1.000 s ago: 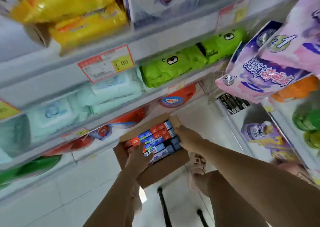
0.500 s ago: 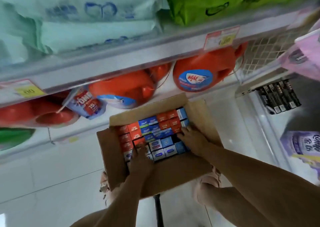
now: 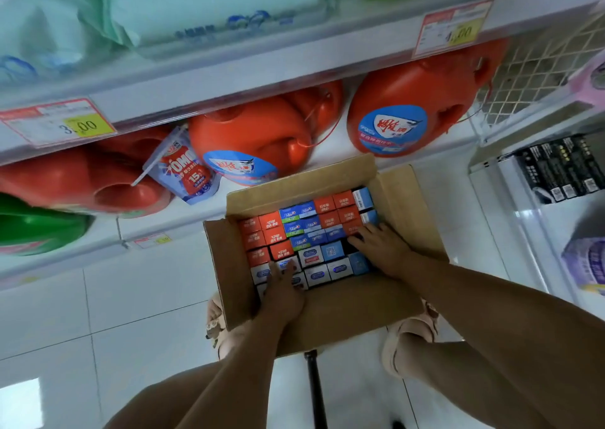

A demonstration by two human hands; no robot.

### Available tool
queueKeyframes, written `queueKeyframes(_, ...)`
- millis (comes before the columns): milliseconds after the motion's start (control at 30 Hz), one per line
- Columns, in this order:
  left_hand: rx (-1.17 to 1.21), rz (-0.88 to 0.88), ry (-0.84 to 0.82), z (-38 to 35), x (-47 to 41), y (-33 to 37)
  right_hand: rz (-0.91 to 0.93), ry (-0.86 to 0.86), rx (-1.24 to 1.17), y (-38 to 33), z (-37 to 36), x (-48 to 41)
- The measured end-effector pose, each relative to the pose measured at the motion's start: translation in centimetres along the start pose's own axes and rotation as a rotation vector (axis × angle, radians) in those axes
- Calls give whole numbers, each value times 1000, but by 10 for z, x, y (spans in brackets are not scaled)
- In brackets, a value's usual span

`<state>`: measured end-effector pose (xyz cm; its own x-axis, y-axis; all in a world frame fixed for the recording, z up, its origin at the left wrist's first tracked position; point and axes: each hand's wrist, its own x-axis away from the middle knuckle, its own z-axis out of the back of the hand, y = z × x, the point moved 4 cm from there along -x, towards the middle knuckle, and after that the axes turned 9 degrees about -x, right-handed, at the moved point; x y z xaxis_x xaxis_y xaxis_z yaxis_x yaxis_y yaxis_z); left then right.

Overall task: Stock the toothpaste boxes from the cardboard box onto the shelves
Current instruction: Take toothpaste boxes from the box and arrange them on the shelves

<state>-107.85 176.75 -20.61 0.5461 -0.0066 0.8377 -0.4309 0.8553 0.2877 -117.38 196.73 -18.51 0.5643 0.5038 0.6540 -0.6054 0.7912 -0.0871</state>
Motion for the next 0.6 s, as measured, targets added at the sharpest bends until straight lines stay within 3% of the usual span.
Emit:
queueKeyframes(167, 39, 3, 11, -2, -2, 3, 39, -15, 11, 0, -4, -1)
queueKeyframes(333, 21, 11, 20, -1, 2, 7, -47, -2, -42, -1, -3, -3)
queueKeyframes(600, 36, 20, 7, 0, 4, 9, -38, -44, 94, -5, -4, -12)
